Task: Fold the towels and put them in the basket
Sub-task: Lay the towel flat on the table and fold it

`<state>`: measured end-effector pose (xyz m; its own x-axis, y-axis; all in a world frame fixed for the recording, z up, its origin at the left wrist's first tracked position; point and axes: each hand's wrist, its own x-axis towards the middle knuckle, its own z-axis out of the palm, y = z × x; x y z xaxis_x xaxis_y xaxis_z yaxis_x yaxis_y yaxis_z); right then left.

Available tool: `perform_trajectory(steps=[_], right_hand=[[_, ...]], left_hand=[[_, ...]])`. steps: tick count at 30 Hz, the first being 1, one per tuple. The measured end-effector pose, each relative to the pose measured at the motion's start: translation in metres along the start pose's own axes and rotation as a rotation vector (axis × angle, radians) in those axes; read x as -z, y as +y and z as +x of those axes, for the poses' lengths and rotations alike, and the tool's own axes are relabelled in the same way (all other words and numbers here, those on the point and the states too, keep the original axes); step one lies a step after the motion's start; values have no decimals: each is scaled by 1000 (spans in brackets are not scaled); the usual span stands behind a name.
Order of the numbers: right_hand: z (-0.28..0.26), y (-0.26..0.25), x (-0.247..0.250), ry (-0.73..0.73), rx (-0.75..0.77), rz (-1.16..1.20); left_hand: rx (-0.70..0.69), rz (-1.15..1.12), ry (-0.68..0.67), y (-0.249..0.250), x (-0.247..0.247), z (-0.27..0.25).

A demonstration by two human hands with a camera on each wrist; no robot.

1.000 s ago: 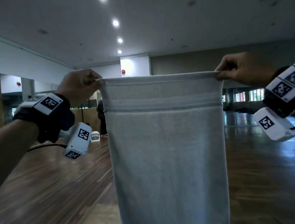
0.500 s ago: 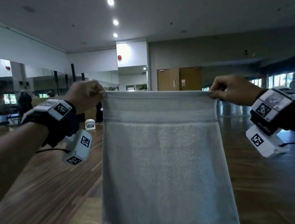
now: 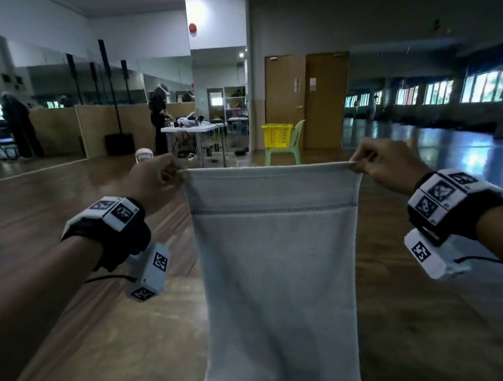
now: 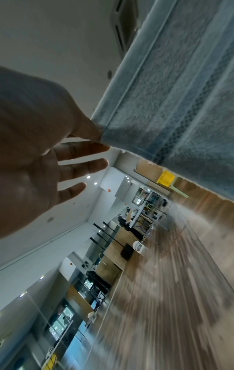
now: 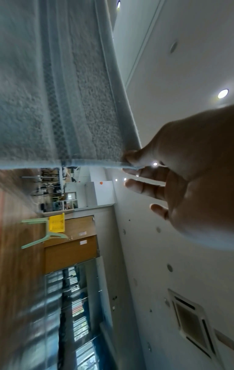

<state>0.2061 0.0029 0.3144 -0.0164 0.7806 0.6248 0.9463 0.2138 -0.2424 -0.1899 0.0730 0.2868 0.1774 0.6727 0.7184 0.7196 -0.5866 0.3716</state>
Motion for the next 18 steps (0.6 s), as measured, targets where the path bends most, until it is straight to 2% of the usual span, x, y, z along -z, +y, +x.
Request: perform_trajectory(steps=[2,4,9,12,15,18], right_hand=[[-27,9,-26,-111,-16,32],[-61,23,-56,-264,-23,23],[-155,47,-123,-769,-31,-168],[-200,48,-152,-960,0,-256],[-228,51,-178,-1087,-5,-285],[-240,56,-196,-1151,17,-268]], left_hand=[[3,-9,-83,-12,-26,-32],[23,47,-227,-26,-51,-72],[-23,228,-740,-52,-108,-178],[-62,356,-1010,-56,-135,-228],[-68,429,-1108,-55,-152,-257],[-43,465,-1082,-57,-161,-264]])
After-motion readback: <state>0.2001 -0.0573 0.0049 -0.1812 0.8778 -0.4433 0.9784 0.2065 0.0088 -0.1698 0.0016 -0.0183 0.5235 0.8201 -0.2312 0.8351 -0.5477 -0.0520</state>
